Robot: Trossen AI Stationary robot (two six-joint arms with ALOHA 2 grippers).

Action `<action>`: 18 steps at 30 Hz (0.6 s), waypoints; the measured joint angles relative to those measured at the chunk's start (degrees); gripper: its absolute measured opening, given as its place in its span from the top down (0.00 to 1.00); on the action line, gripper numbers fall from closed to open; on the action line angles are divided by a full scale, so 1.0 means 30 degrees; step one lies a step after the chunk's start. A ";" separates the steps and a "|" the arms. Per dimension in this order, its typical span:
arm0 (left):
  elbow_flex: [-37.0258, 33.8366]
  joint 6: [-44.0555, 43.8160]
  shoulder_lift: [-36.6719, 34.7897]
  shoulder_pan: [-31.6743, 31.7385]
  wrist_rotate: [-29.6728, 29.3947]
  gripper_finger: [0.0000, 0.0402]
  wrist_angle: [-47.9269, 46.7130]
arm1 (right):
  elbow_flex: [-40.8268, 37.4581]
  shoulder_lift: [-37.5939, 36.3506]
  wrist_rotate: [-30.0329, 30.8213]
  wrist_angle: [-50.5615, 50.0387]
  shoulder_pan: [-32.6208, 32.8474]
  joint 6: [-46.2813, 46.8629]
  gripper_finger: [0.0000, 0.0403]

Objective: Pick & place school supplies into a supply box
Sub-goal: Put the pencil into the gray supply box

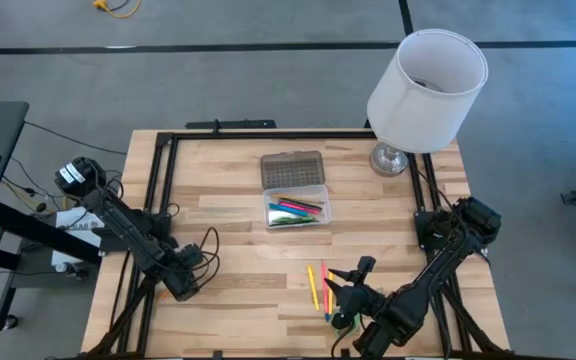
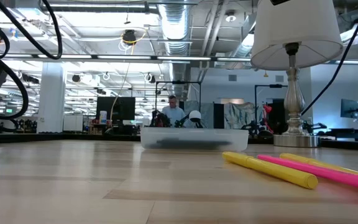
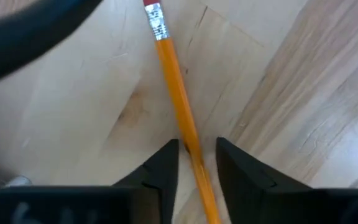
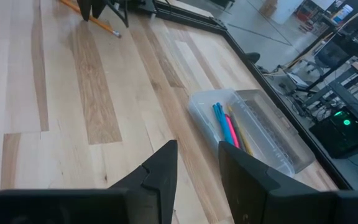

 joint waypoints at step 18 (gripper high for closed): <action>-0.0004 0.2376 -0.0004 -0.0029 -0.1700 0.93 0.0015 | 0.0000 0.0006 0.0000 -0.0007 -0.0007 -0.0028 0.72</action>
